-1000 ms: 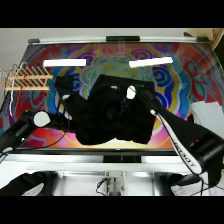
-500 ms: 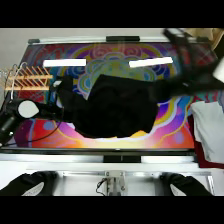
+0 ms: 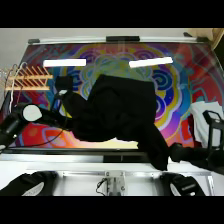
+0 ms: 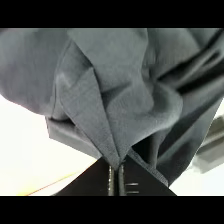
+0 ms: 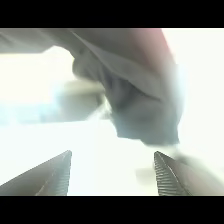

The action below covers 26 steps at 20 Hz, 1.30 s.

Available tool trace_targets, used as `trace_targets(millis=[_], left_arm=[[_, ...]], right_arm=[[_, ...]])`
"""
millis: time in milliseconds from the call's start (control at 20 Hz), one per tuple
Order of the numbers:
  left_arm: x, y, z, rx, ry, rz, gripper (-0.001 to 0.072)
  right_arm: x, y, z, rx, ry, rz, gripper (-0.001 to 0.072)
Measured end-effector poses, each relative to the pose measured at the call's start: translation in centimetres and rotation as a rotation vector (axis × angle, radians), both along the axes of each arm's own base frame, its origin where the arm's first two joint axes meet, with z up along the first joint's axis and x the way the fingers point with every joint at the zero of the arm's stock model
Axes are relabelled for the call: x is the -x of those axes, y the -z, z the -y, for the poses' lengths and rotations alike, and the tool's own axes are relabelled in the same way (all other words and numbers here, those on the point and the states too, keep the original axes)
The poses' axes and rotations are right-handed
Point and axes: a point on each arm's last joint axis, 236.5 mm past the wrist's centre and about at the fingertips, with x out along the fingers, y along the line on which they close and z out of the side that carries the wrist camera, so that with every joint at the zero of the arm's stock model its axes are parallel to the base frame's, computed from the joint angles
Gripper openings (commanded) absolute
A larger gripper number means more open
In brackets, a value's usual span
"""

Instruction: Fold the shirts.

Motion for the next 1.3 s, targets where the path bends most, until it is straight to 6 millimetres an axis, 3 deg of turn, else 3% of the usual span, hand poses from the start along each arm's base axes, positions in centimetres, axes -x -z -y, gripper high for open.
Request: trace_targets(millis=[100,250,350,450,600,800,950,1100,1200,1250,1300], left_arm=[[0.5,0.2,-0.2,-0.009,0.021,-0.01,0.0064],[0.8,0.3,-0.4,-0.017,0.036,-0.015,0.0064],[0.9,0.3,-0.4,-0.019,0.041,-0.019,0.0064],[1.0,0.3,-0.4,-0.019,0.041,-0.021,0.0064],[1.0,0.4,-0.4,-0.019,0.041,-0.022,0.0064],[0.8,0.4,-0.4,-0.017,0.033,-0.018,0.0064],[0.7,0.3,-0.3,-0.014,0.025,-0.014,0.0064],[0.6,0.3,-0.3,-0.013,0.022,-0.012,0.0064],[0.6,0.3,-0.3,-0.013,0.022,-0.012,0.0065],[0.6,0.3,-0.3,-0.013,0.022,-0.013,0.0064],[0.6,0.3,-0.3,-0.013,0.022,-0.013,0.0065]], right_arm=[[-3.7,-0.9,-1.3,-0.027,-0.02,0.091,0.0609],[-11.4,-0.3,-4.3,-0.045,-0.092,0.136,0.0611],[-16.8,2.0,-7.2,-0.074,-0.138,0.095,0.0662],[-21.3,5.2,-10.1,-0.121,-0.171,0.022,0.0663],[-25.3,10.1,-14.1,-0.206,-0.206,-0.108,0.0663],[-26.6,14.3,-16.9,-0.233,-0.255,-0.215,0.0663],[-25.8,16.7,-16.3,-0.142,-0.287,-0.285,0.0662],[-24.4,17.7,-16.0,-0.085,-0.323,-0.348,0.0655],[-23.5,18.4,-15.9,-0.058,-0.339,-0.383,0.0513],[-23.3,18.8,-16.0,-0.047,-0.339,-0.394,0.0378],[-22.9,19.1,-16.2,-0.041,-0.34,-0.411,0.0139]])
